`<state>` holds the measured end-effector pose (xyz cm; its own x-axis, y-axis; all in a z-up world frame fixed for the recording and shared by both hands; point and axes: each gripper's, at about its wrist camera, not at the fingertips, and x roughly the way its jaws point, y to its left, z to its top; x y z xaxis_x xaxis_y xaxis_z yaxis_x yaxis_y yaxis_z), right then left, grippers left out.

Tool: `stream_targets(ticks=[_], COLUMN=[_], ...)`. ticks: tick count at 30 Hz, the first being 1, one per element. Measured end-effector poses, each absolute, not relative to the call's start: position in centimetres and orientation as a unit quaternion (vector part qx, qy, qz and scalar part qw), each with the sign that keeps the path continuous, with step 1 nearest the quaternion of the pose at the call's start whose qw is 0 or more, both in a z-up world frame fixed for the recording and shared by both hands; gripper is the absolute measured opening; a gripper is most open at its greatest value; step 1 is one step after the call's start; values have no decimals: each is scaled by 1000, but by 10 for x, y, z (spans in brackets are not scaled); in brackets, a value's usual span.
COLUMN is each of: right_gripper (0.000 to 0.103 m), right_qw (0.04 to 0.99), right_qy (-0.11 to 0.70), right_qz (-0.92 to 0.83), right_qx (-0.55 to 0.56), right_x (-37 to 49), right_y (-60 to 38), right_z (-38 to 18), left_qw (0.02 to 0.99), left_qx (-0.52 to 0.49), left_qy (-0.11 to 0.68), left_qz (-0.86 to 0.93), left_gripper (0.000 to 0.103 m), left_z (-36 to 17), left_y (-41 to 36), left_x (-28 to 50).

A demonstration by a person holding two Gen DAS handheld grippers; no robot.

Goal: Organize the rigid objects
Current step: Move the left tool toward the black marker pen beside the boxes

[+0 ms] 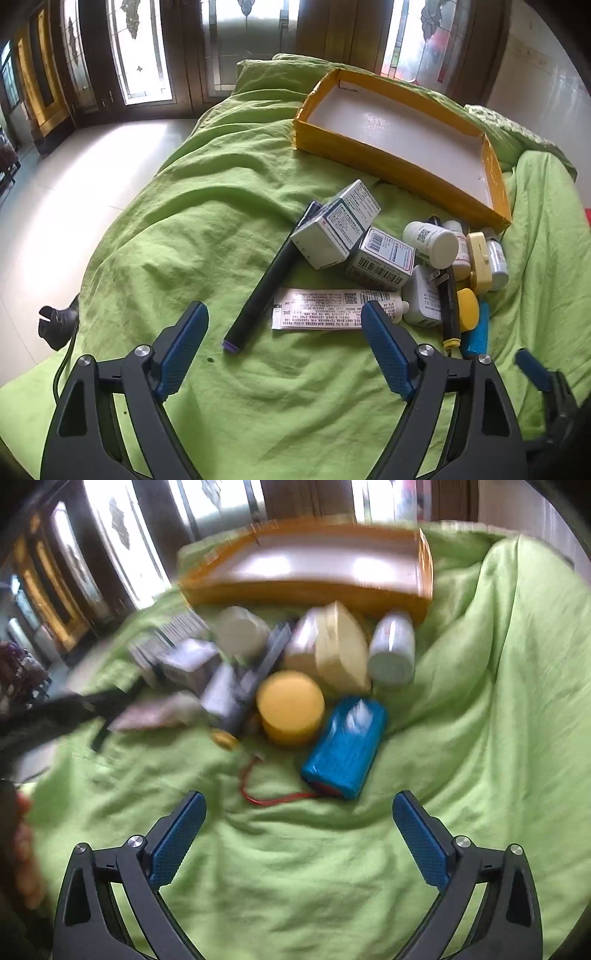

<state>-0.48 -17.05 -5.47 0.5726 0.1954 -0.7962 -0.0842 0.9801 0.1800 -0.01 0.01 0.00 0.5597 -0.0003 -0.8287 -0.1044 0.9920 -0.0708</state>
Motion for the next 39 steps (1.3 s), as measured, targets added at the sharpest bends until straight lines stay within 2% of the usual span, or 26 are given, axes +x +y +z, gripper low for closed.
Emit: stream_targets(ticks=[3, 7, 24, 39], right_gripper=[100, 100, 100, 100], right_qw=[910, 926, 920, 919], right_qy=[392, 355, 373, 371], right_qz=[107, 101, 100, 109], right_qx=[77, 76, 74, 72], right_x=[-27, -42, -35, -40], right_y=[-175, -179, -186, -183], right_z=[-18, 1, -1, 7], left_qw=[881, 880, 869, 882], left_qx=[-75, -80, -54, -43], left_qy=[465, 468, 492, 469], left_qz=[32, 25, 16, 17], left_gripper=[85, 85, 85, 85], left_z=[2, 6, 1, -1], left_y=[7, 13, 0, -3], left_x=[-4, -5, -5, -4])
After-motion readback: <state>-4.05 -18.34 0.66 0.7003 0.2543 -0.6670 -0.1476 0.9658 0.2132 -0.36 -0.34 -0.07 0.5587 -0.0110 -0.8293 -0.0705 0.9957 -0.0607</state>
